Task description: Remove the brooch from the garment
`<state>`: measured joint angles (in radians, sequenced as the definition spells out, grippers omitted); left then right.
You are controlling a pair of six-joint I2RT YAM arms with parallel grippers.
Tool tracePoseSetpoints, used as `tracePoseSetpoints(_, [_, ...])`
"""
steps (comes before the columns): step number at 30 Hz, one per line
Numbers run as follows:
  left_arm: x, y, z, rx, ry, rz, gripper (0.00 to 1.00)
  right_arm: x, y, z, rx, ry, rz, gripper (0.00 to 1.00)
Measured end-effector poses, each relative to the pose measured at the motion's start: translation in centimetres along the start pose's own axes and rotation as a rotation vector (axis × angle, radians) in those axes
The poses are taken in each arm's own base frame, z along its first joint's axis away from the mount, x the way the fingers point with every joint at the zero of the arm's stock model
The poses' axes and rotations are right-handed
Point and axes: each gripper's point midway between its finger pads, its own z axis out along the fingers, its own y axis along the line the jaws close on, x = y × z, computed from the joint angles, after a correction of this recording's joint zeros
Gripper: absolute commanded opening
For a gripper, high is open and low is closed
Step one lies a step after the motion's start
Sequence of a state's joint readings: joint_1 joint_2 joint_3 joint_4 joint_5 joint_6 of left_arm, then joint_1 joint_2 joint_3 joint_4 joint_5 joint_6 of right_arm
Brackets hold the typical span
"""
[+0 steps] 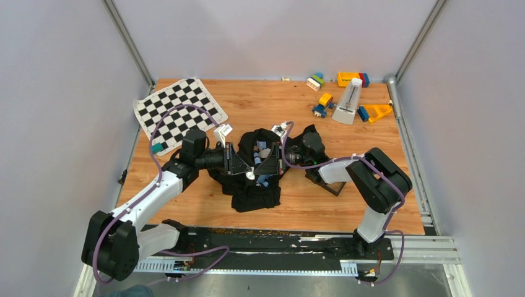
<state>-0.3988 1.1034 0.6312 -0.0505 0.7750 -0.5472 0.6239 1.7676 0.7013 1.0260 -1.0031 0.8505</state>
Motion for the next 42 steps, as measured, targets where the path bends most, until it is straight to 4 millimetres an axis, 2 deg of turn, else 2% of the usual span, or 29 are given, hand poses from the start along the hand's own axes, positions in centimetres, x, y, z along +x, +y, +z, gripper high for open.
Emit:
tracePoseSetpoints(3, [0.0, 0.0, 0.0, 0.001, 0.002, -0.001, 0.02, 0.0, 0.1, 0.0, -0.005, 0.004, -0.001, 0.0])
tracePoseSetpoints(5, [0.1, -0.2, 0.0, 0.011, 0.007, -0.001, 0.0, 0.0, 0.0, -0.1, -0.003, 0.002, -0.001, 0.04])
tracePoseSetpoints(10, [0.2, -0.2, -0.1, 0.001, 0.018, -0.008, 0.0, -0.2, -0.5, 0.0, 0.024, -0.015, -0.001, 0.47])
tracePoseSetpoints(12, [0.2, -0.4, -0.2, -0.035, 0.039, -0.01, 0.0, -0.4, -1.3, 0.1, 0.064, -0.035, 0.004, 0.59])
tracePoseSetpoints(14, [-0.7, -0.3, -0.7, -0.12, 0.048, -0.007, 0.0, -0.8, -2.3, 0.1, 0.128, -0.064, 0.009, 0.64])
tracePoseSetpoints(16, [-1.8, 0.0, -1.4, -0.221, 0.052, 0.004, 0.0, -1.4, -3.0, -0.1, 0.191, -0.096, 0.001, 0.66])
tracePoseSetpoints(21, [-5.4, 1.6, -3.4, -0.61, 0.081, 0.065, 0.0, -2.4, -4.6, -0.7, 0.326, -0.153, -0.021, 0.66])
tracePoseSetpoints(26, [-7.7, 4.4, -5.9, -1.056, 0.163, 0.183, 0.0, -3.2, -5.8, -1.5, 0.426, -0.198, -0.04, 0.66])
tracePoseSetpoints(29, [-10.0, 6.1, -7.5, -1.329, 0.193, 0.293, 0.0, -3.5, -6.0, -2.1, 0.465, -0.226, -0.054, 0.65])
tracePoseSetpoints(30, [-10.4, 6.3, -7.7, -1.368, 0.195, 0.311, 0.0, -3.6, -6.1, -2.2, 0.476, -0.235, -0.058, 0.65])
tracePoseSetpoints(31, [-11.9, 7.0, -8.1, -1.502, 0.19, 0.377, 0.0, -3.6, -6.2, -2.4, 0.487, -0.243, -0.061, 0.65])
tracePoseSetpoints(34, [-14.4, 8.3, -7.7, -1.689, 0.166, 0.489, 0.0, -3.4, -6.4, -3.1, 0.519, -0.262, -0.061, 0.63])
tracePoseSetpoints(37, [-15.4, 9.8, -5.7, -1.702, 0.108, 0.558, 0.0, -3.0, -6.4, -3.8, 0.541, -0.281, -0.065, 0.63])
tracePoseSetpoints(42, [-14.5, 12.1, -2.1, -1.45, -0.094, 0.582, 0.0, -3.2, -5.6, -4.9, 0.556, -0.335, -0.104, 0.64])
